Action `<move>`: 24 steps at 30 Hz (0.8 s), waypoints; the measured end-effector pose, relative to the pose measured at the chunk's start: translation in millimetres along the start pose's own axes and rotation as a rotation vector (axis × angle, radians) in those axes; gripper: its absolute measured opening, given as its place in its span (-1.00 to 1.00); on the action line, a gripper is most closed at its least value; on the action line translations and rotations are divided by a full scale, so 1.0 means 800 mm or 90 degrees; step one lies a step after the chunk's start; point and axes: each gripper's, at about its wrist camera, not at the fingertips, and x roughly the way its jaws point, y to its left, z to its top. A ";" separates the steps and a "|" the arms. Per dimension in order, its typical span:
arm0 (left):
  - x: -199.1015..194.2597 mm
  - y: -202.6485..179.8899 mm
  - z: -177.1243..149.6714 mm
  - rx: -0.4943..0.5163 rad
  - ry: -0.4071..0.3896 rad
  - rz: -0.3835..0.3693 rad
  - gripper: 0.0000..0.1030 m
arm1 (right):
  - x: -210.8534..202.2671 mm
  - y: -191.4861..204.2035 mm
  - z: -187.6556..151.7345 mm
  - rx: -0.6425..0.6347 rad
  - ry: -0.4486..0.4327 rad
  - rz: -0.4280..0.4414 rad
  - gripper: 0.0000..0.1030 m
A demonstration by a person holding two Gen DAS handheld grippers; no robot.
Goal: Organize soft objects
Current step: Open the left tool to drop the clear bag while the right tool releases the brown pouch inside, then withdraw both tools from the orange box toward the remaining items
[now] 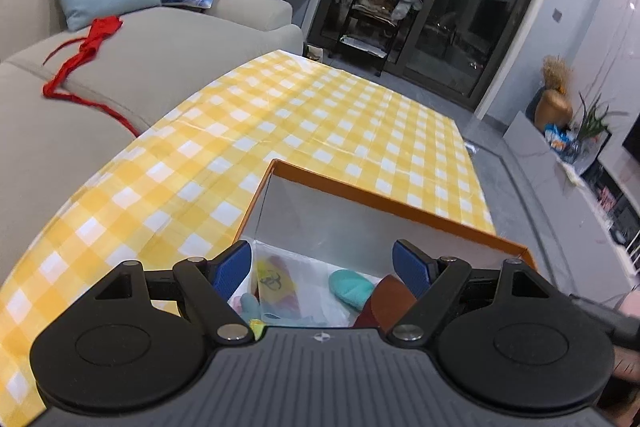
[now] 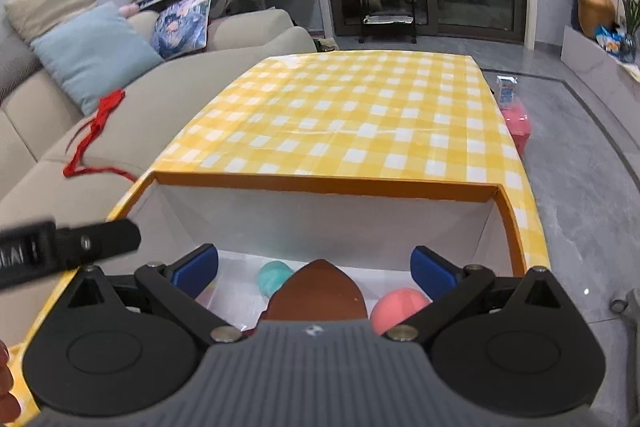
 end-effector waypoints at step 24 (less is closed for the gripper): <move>-0.112 -0.022 0.024 0.056 -0.029 -0.027 0.83 | -0.170 0.045 -0.027 -0.033 -0.112 -0.098 0.95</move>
